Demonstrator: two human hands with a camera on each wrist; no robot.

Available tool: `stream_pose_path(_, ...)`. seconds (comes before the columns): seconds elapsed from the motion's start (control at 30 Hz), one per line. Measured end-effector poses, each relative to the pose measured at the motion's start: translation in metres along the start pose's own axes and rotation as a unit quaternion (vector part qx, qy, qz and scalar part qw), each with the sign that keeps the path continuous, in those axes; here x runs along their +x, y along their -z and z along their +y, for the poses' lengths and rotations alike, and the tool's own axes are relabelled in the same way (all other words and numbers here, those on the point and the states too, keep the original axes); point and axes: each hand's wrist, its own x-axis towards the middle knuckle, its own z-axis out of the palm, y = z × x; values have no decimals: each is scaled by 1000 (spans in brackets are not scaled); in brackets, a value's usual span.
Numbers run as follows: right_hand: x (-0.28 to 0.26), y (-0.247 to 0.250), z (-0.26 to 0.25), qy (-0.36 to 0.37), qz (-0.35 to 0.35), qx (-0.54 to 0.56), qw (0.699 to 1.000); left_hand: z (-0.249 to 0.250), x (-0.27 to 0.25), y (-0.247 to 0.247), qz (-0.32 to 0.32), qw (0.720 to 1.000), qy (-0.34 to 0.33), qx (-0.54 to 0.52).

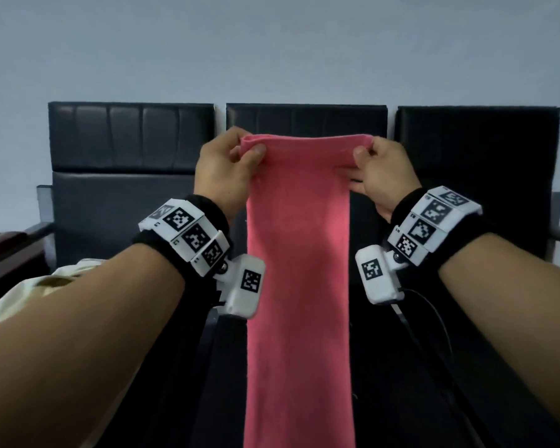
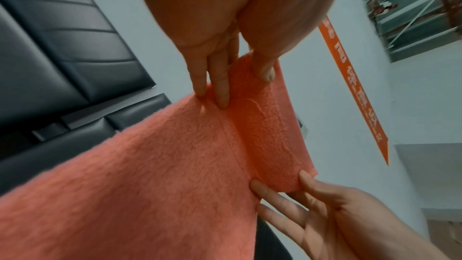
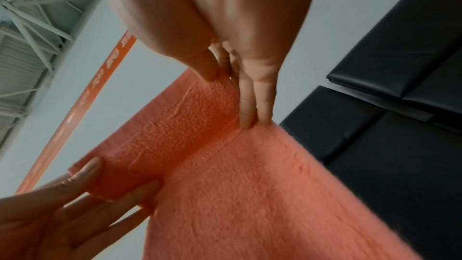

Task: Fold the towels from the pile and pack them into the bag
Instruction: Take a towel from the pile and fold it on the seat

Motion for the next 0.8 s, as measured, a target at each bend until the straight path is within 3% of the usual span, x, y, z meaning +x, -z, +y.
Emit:
stream_pose_path(0.5, 137, -56, 148, 3, -13, -23, 1000, -152, 89, -42, 0, 999, 39, 38)
stream_pose_path(0.67, 134, -62, 143, -15, -7, -21, 1000, -177, 98, -47, -6, 997, 56, 46)
stream_pose_path(0.8, 107, -56, 161, -50, -16, -23, 998, -198, 67, -46, -40, 993, 99, 56)
